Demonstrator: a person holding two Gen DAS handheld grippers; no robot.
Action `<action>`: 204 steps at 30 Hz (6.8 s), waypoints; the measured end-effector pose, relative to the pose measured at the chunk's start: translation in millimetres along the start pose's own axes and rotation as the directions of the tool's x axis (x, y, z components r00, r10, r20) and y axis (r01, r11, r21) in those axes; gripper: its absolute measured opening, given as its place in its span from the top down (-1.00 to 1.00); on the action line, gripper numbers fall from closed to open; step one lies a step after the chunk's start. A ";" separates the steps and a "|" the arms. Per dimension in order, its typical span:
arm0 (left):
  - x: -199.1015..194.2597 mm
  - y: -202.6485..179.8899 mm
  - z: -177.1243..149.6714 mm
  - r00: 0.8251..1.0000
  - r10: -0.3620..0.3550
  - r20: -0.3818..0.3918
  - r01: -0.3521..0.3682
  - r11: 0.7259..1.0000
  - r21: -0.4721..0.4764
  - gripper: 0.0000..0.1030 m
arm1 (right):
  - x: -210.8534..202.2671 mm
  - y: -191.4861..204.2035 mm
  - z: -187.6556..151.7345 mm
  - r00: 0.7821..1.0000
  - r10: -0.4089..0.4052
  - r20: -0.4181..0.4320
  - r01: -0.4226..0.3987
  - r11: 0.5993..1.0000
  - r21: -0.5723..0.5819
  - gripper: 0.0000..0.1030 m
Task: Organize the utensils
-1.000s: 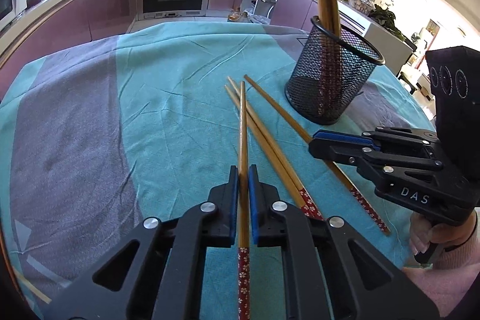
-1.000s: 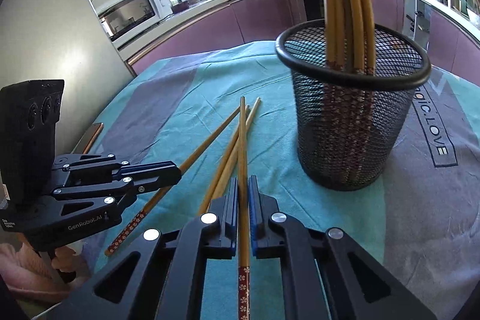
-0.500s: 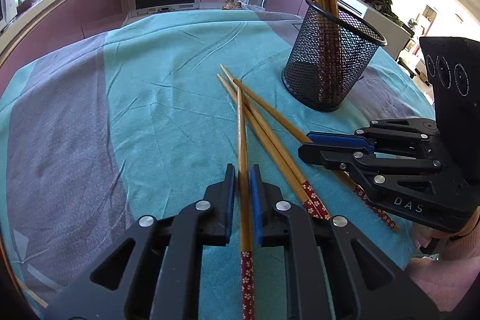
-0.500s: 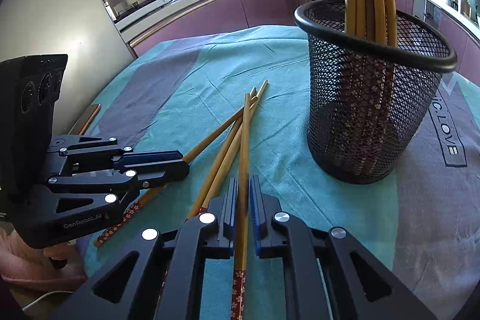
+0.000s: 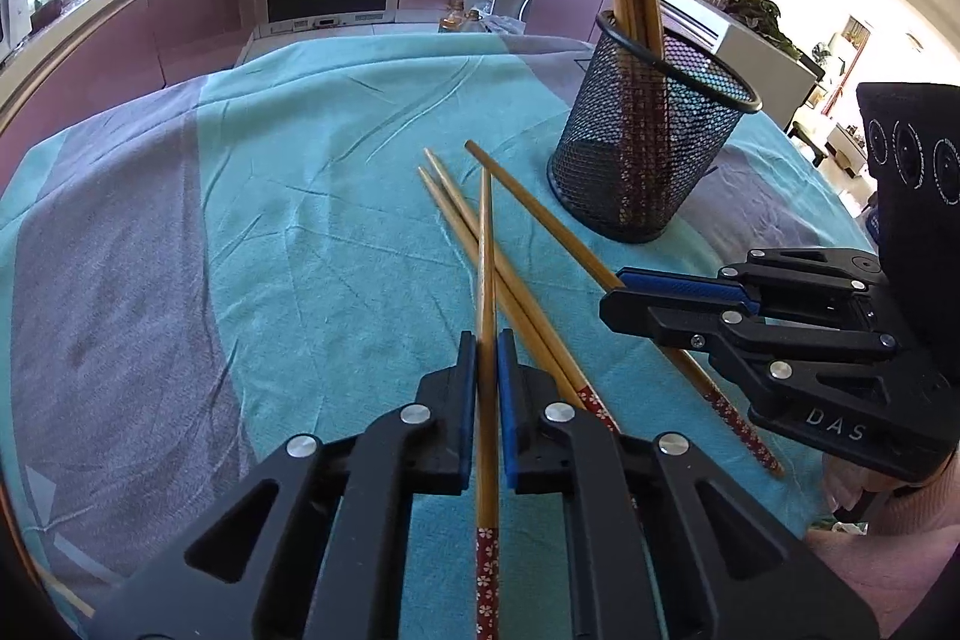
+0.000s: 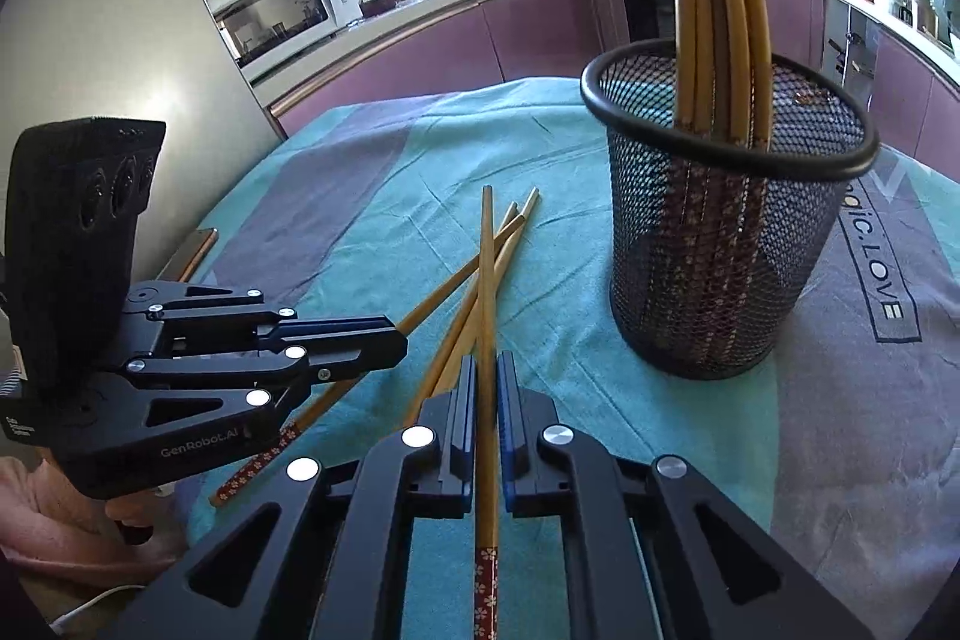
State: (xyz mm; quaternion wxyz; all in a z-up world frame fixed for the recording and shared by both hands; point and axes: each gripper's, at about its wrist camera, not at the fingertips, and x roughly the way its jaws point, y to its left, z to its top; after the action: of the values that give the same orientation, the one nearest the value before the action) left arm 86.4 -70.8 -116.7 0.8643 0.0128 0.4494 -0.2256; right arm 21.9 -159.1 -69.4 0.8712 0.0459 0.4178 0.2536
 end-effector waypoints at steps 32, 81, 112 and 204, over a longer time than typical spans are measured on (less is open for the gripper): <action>-54.1 -18.6 13.8 0.991 -0.069 0.115 0.066 0.997 0.031 0.85 | -54.3 -3.9 10.6 0.988 0.035 0.152 -0.038 0.999 0.019 0.89; -99.7 -28.6 34.6 0.964 -0.155 0.216 0.145 0.987 0.064 0.85 | -102.3 -13.7 21.8 0.960 0.034 0.278 -0.042 0.999 0.023 0.89; -108.8 -38.7 58.6 0.948 -0.178 0.264 0.159 0.983 0.093 0.86 | -127.2 -18.5 40.0 0.936 0.002 0.352 -0.002 1.000 0.000 0.89; -124.8 -76.9 109.9 0.953 -0.148 0.266 0.100 0.978 0.185 0.86 | -101.3 -64.6 94.7 0.930 -0.096 0.355 0.083 0.995 0.051 0.89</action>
State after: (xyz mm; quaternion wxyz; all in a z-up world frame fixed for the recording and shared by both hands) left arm 78.5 -117.3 60.3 0.8987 0.0259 0.3025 -0.3165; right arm 66.2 -251.2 44.4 0.9423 0.0875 0.2588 0.1936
